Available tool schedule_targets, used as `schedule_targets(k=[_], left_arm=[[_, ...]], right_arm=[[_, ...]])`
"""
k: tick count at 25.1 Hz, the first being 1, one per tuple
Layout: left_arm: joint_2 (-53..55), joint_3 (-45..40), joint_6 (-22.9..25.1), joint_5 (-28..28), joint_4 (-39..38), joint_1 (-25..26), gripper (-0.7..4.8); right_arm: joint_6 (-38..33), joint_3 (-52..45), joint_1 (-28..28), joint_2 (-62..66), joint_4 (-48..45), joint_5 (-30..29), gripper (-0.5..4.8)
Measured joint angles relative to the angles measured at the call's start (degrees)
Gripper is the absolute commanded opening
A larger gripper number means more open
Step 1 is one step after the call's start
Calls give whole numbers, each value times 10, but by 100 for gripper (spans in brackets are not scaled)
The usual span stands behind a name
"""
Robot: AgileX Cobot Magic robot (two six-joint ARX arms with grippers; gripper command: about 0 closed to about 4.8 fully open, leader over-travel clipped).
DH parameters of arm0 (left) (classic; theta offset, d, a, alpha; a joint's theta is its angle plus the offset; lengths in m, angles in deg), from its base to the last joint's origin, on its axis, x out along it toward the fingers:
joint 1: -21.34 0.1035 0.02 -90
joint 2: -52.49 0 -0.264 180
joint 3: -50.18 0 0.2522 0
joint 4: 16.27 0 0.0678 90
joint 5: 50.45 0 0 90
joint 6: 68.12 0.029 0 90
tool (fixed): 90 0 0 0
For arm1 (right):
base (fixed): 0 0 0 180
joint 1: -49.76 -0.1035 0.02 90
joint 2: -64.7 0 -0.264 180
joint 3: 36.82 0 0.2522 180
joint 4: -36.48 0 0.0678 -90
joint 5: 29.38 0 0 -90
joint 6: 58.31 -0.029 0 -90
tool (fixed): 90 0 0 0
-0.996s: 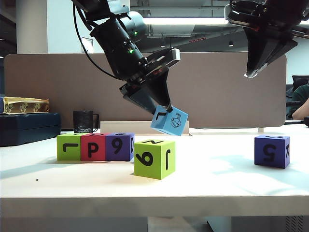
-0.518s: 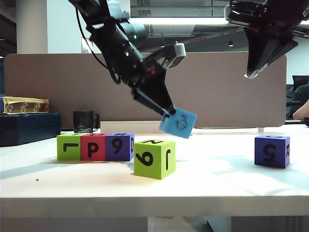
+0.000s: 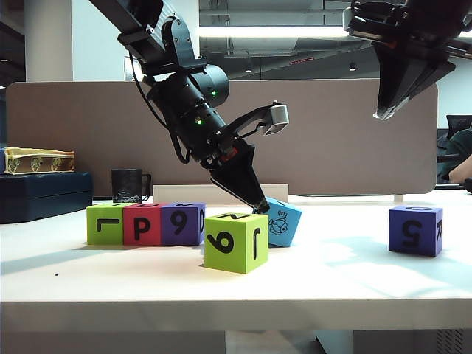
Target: Select the appropriate blocks from the scattered letter blocks on the table and arrange them in a row to spell out "TURING".
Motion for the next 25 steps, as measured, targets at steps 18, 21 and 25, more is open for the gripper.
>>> schedule_targets(k=[18,21,25], left_arm=[[4,0,-5,-101,19,9,408],[4,0,-25,-114,15,9,409],[4,0,-80,-98,12,9,409]], right_arm=[[0,0,0,0,0,0,-1],[0,0,0,0,0,0,-1],[0,0,0,0,0,0,-1]])
